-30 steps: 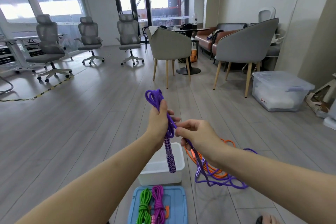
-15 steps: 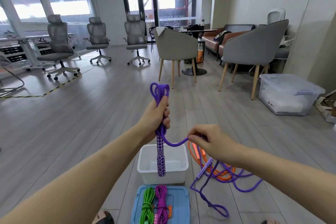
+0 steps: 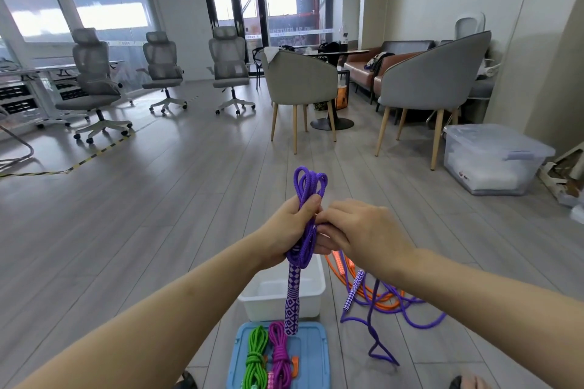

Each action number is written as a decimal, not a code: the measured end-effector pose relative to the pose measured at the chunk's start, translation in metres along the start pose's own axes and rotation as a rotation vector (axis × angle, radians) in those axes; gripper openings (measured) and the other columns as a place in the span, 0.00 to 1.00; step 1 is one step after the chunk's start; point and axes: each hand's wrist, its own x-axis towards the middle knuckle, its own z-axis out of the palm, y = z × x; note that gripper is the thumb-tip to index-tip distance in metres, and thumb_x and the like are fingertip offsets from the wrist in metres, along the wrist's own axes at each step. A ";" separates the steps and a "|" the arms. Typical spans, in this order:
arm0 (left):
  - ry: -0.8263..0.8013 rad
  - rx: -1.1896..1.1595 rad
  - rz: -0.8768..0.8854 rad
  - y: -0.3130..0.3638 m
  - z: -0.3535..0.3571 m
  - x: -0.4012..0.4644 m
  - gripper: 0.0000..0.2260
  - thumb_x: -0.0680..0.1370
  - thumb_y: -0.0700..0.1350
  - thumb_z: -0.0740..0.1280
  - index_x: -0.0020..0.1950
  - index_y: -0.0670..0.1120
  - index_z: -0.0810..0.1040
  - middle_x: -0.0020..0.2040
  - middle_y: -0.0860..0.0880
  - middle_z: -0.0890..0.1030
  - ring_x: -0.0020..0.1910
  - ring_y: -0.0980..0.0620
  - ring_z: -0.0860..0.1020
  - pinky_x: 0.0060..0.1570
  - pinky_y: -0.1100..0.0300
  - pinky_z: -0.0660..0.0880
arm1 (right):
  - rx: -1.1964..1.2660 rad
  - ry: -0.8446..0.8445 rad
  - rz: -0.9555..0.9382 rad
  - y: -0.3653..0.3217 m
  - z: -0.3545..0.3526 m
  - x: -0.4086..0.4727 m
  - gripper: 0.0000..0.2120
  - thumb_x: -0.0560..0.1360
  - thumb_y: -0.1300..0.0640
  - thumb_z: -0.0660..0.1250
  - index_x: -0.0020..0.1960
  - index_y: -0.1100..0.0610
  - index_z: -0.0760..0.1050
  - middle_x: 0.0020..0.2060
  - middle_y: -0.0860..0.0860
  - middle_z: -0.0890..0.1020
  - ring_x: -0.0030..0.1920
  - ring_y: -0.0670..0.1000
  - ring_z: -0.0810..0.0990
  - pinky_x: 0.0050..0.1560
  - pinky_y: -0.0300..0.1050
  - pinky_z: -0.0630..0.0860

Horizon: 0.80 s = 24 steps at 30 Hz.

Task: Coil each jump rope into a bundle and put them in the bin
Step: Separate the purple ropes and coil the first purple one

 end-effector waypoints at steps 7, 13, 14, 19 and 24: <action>-0.206 0.107 -0.139 0.005 -0.007 -0.007 0.14 0.86 0.55 0.59 0.56 0.43 0.70 0.36 0.44 0.74 0.25 0.54 0.65 0.29 0.60 0.70 | 0.004 -0.062 0.079 0.019 -0.005 -0.002 0.19 0.75 0.34 0.63 0.43 0.49 0.71 0.29 0.42 0.71 0.28 0.45 0.69 0.27 0.39 0.65; -0.388 0.267 -0.269 0.008 -0.018 -0.011 0.13 0.83 0.49 0.68 0.62 0.42 0.73 0.32 0.49 0.66 0.26 0.54 0.64 0.29 0.62 0.67 | 0.159 -0.237 0.306 0.050 0.004 -0.016 0.15 0.81 0.42 0.62 0.51 0.51 0.79 0.41 0.46 0.82 0.40 0.53 0.80 0.39 0.52 0.76; -0.396 0.271 -0.272 0.009 -0.019 -0.012 0.11 0.82 0.48 0.68 0.59 0.43 0.73 0.32 0.48 0.65 0.26 0.54 0.63 0.29 0.62 0.66 | 0.187 -0.246 0.377 0.054 0.004 -0.016 0.13 0.81 0.43 0.64 0.50 0.52 0.79 0.40 0.46 0.81 0.40 0.54 0.80 0.39 0.52 0.76; -0.347 0.122 -0.198 0.012 -0.021 -0.011 0.12 0.85 0.47 0.63 0.42 0.47 0.69 0.32 0.49 0.65 0.25 0.54 0.63 0.29 0.62 0.66 | 0.210 -0.129 0.755 0.055 -0.003 -0.014 0.23 0.77 0.33 0.65 0.40 0.52 0.73 0.31 0.49 0.77 0.32 0.50 0.74 0.32 0.45 0.69; -0.175 0.000 -0.059 0.003 -0.012 -0.004 0.10 0.85 0.47 0.61 0.46 0.47 0.68 0.35 0.48 0.69 0.27 0.53 0.67 0.32 0.59 0.70 | 0.599 -0.024 0.974 0.033 0.012 -0.003 0.08 0.85 0.56 0.60 0.52 0.54 0.78 0.35 0.51 0.76 0.33 0.49 0.72 0.31 0.42 0.68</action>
